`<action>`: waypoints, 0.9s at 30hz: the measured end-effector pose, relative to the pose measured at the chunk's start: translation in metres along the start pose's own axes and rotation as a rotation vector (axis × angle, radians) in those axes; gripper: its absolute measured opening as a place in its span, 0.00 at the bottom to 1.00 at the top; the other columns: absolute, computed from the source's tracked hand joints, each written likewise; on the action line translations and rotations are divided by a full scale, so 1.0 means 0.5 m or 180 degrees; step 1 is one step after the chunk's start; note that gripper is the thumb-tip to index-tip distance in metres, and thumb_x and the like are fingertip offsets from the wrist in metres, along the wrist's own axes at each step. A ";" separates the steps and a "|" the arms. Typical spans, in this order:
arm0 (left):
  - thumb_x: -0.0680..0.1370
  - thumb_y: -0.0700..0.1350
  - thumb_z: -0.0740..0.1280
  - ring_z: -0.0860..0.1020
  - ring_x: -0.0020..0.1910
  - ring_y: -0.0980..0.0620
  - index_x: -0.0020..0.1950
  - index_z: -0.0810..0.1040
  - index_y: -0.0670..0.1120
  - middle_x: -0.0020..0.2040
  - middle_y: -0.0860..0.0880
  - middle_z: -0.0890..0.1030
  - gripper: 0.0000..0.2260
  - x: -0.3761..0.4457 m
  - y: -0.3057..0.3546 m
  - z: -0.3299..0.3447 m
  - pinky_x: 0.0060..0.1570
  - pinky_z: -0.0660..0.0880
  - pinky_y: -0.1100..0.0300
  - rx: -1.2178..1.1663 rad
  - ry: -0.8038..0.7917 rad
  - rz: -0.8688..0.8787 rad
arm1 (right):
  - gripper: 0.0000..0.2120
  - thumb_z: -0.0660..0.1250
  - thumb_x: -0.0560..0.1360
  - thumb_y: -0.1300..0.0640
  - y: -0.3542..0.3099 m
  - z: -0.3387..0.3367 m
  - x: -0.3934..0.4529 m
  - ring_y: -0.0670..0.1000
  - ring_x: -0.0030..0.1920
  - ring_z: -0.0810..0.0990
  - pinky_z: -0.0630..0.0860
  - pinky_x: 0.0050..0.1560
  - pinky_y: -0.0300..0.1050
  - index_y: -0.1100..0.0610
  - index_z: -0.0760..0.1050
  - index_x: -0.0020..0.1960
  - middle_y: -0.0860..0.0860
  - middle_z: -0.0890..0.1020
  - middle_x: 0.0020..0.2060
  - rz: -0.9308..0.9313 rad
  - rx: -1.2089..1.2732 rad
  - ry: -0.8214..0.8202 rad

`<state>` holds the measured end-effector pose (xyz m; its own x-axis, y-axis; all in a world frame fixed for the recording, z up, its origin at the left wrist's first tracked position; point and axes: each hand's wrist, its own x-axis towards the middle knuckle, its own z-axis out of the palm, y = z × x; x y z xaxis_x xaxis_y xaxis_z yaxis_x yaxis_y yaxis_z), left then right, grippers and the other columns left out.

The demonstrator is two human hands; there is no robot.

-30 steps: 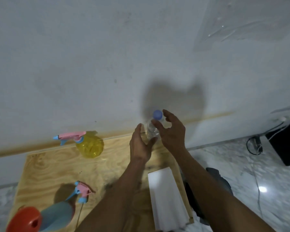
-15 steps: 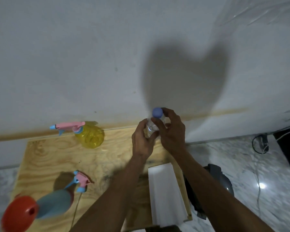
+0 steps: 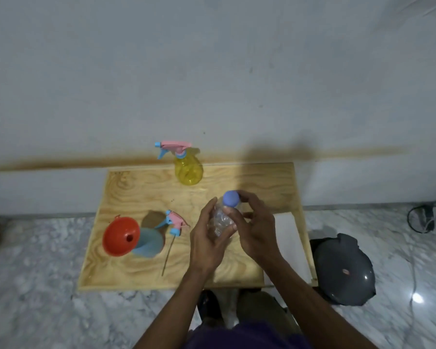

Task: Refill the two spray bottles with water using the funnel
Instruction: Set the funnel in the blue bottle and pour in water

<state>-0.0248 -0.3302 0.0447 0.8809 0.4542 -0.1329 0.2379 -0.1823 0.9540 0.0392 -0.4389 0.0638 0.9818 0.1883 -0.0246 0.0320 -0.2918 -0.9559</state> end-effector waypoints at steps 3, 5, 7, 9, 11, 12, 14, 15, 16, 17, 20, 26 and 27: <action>0.73 0.47 0.75 0.77 0.64 0.61 0.74 0.69 0.52 0.66 0.57 0.79 0.30 -0.044 -0.033 -0.048 0.58 0.79 0.49 -0.0026 0.0048 -0.0093 | 0.13 0.72 0.74 0.49 0.000 0.039 -0.057 0.45 0.57 0.80 0.79 0.54 0.51 0.43 0.77 0.58 0.41 0.82 0.55 0.0097 0.0012 -0.0098; 0.73 0.50 0.74 0.78 0.64 0.59 0.74 0.69 0.53 0.66 0.55 0.79 0.30 -0.067 -0.051 -0.072 0.58 0.80 0.46 -0.0041 0.0020 -0.0083 | 0.13 0.73 0.75 0.52 -0.002 0.061 -0.087 0.45 0.56 0.80 0.79 0.54 0.52 0.45 0.78 0.58 0.41 0.82 0.54 0.0066 0.0054 -0.0130; 0.72 0.57 0.73 0.77 0.64 0.59 0.74 0.69 0.53 0.66 0.56 0.79 0.32 -0.088 -0.064 -0.087 0.58 0.80 0.46 -0.0066 0.0025 -0.0108 | 0.13 0.72 0.74 0.49 -0.002 0.076 -0.113 0.44 0.55 0.80 0.79 0.53 0.52 0.46 0.78 0.58 0.41 0.82 0.54 0.0020 0.0058 -0.0128; 0.71 0.57 0.72 0.77 0.64 0.61 0.74 0.69 0.53 0.67 0.57 0.78 0.32 -0.103 -0.068 -0.098 0.58 0.80 0.48 -0.0096 0.0008 -0.0196 | 0.17 0.69 0.73 0.43 -0.001 0.085 -0.138 0.44 0.56 0.80 0.79 0.55 0.50 0.47 0.78 0.59 0.42 0.82 0.55 -0.0033 -0.0027 -0.0111; 0.74 0.46 0.74 0.78 0.64 0.59 0.73 0.71 0.52 0.68 0.52 0.78 0.28 -0.111 -0.076 -0.102 0.57 0.81 0.52 -0.0052 -0.0040 -0.0247 | 0.20 0.66 0.72 0.39 -0.001 0.089 -0.155 0.43 0.57 0.80 0.78 0.57 0.49 0.47 0.78 0.60 0.42 0.82 0.56 -0.0083 -0.0100 -0.0106; 0.75 0.39 0.74 0.79 0.63 0.57 0.71 0.72 0.53 0.68 0.47 0.78 0.27 -0.111 -0.076 -0.102 0.57 0.81 0.54 -0.0121 -0.0074 -0.0338 | 0.21 0.66 0.72 0.39 -0.003 0.091 -0.161 0.43 0.57 0.79 0.78 0.57 0.49 0.47 0.78 0.61 0.43 0.82 0.56 -0.0098 -0.0126 -0.0101; 0.73 0.41 0.74 0.80 0.63 0.52 0.69 0.73 0.56 0.68 0.47 0.78 0.27 -0.111 -0.081 -0.103 0.59 0.79 0.51 -0.0056 -0.0135 -0.0374 | 0.21 0.66 0.73 0.39 -0.003 0.091 -0.169 0.43 0.57 0.80 0.78 0.58 0.50 0.48 0.77 0.62 0.43 0.82 0.57 -0.0108 -0.0180 -0.0085; 0.70 0.46 0.75 0.79 0.64 0.50 0.69 0.72 0.57 0.67 0.51 0.78 0.28 -0.111 -0.085 -0.100 0.61 0.78 0.46 0.0023 -0.0133 -0.0293 | 0.20 0.66 0.74 0.41 -0.002 0.089 -0.172 0.43 0.58 0.80 0.78 0.58 0.51 0.48 0.77 0.62 0.43 0.82 0.57 -0.0119 -0.0220 -0.0078; 0.69 0.50 0.76 0.78 0.65 0.49 0.70 0.71 0.58 0.67 0.54 0.78 0.31 -0.113 -0.091 -0.095 0.61 0.77 0.41 0.0003 -0.0113 -0.0269 | 0.19 0.67 0.75 0.43 0.000 0.086 -0.174 0.43 0.57 0.80 0.78 0.57 0.51 0.49 0.77 0.62 0.43 0.82 0.57 -0.0132 -0.0278 -0.0074; 0.68 0.52 0.76 0.78 0.65 0.49 0.72 0.70 0.59 0.67 0.55 0.78 0.33 -0.114 -0.097 -0.090 0.60 0.78 0.39 -0.0028 -0.0098 -0.0251 | 0.17 0.67 0.75 0.45 0.001 0.081 -0.175 0.42 0.57 0.80 0.78 0.57 0.50 0.49 0.77 0.62 0.43 0.82 0.57 -0.0149 -0.0339 -0.0070; 0.71 0.54 0.74 0.78 0.66 0.51 0.75 0.67 0.57 0.69 0.52 0.77 0.34 -0.127 -0.093 -0.076 0.60 0.78 0.45 0.0315 -0.0053 -0.0030 | 0.16 0.71 0.75 0.48 -0.005 0.064 -0.179 0.41 0.55 0.80 0.79 0.57 0.44 0.48 0.77 0.62 0.43 0.82 0.56 -0.0190 -0.0433 -0.0081; 0.71 0.58 0.71 0.76 0.68 0.52 0.76 0.64 0.57 0.71 0.52 0.76 0.35 -0.124 -0.083 -0.060 0.62 0.77 0.44 0.0392 -0.0125 0.0059 | 0.18 0.75 0.72 0.52 -0.015 0.045 -0.170 0.32 0.53 0.77 0.79 0.53 0.38 0.50 0.76 0.60 0.38 0.80 0.51 -0.0235 -0.0383 0.0059; 0.71 0.59 0.71 0.77 0.67 0.51 0.76 0.64 0.58 0.70 0.51 0.77 0.34 -0.123 -0.077 -0.058 0.62 0.77 0.44 0.0426 -0.0097 0.0012 | 0.17 0.76 0.72 0.52 -0.017 0.043 -0.166 0.33 0.52 0.78 0.79 0.53 0.40 0.51 0.77 0.59 0.40 0.81 0.51 -0.0245 -0.0406 0.0083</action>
<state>-0.1001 -0.3258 0.0240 0.8934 0.4270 -0.1395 0.2852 -0.2995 0.9105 -0.0467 -0.4318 0.0674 0.9800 0.1907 0.0565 0.1292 -0.3947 -0.9097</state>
